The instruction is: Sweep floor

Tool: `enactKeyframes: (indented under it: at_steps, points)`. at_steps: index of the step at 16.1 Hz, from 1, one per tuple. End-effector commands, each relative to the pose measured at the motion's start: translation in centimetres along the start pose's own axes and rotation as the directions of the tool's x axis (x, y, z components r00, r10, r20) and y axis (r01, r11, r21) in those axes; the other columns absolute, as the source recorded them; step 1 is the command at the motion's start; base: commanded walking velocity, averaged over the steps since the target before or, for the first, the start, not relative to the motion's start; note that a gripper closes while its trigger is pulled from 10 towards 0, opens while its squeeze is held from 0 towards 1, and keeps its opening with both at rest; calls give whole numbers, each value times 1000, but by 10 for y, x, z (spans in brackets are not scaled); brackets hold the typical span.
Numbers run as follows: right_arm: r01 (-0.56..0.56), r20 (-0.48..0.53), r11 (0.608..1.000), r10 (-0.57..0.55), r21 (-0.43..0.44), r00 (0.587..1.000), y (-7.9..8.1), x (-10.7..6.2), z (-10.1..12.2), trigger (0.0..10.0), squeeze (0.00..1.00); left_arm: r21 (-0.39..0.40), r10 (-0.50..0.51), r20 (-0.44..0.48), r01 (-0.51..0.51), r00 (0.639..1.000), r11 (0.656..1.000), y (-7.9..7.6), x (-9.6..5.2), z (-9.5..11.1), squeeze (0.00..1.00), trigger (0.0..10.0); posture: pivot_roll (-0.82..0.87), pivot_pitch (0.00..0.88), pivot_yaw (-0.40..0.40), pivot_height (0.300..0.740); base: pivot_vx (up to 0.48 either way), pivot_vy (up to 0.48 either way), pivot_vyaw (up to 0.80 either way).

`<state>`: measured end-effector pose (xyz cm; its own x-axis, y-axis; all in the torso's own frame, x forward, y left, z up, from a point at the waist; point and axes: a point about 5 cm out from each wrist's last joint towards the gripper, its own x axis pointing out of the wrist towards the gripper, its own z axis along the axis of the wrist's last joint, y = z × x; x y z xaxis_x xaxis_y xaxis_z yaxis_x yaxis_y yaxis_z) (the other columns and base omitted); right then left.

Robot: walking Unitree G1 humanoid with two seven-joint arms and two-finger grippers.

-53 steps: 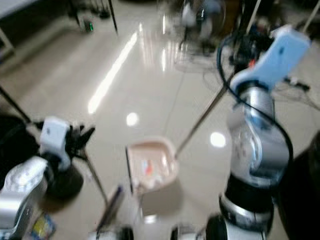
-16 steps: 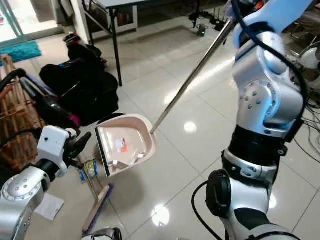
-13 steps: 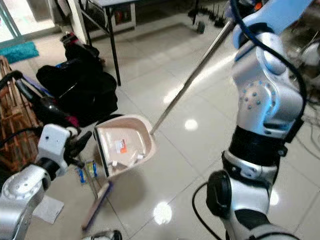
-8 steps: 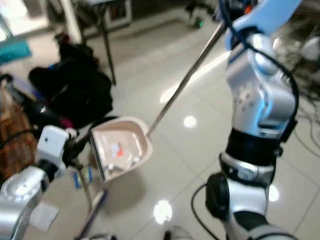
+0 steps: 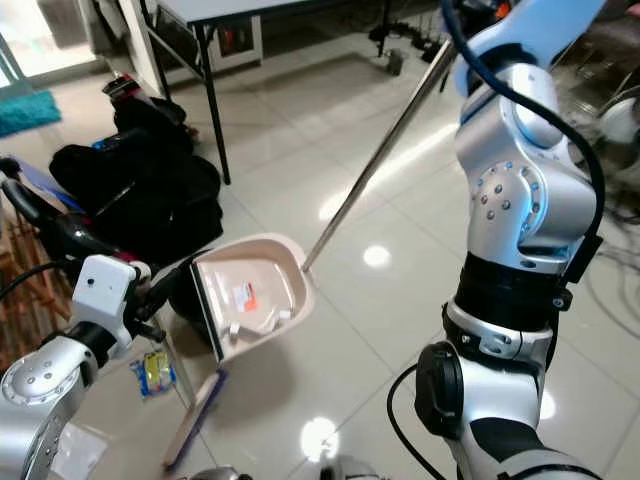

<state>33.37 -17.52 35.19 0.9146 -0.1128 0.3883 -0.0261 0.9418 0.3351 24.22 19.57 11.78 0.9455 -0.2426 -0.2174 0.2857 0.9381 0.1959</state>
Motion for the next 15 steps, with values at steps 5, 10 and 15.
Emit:
enactKeyframes:
  at_steps: [5,10,15]
  points:
    - [-2,54,1000,3,-19,999,-1,0,11,10000,0,11,-7,24,7,1000,1000,-3,-2,5,0,10000,3,74,-35,740,362,0,160]
    - [-3,43,1000,4,-20,999,0,0,6,10000,0,15,-16,24,15,1000,1000,-3,-1,6,0,10000,2,68,-27,740,365,0,800]
    - [36,90,999,-36,-7,995,-8,-2,13,10000,0,19,-25,26,25,999,1000,-3,2,6,0,10000,0,62,-16,740,364,0,160]
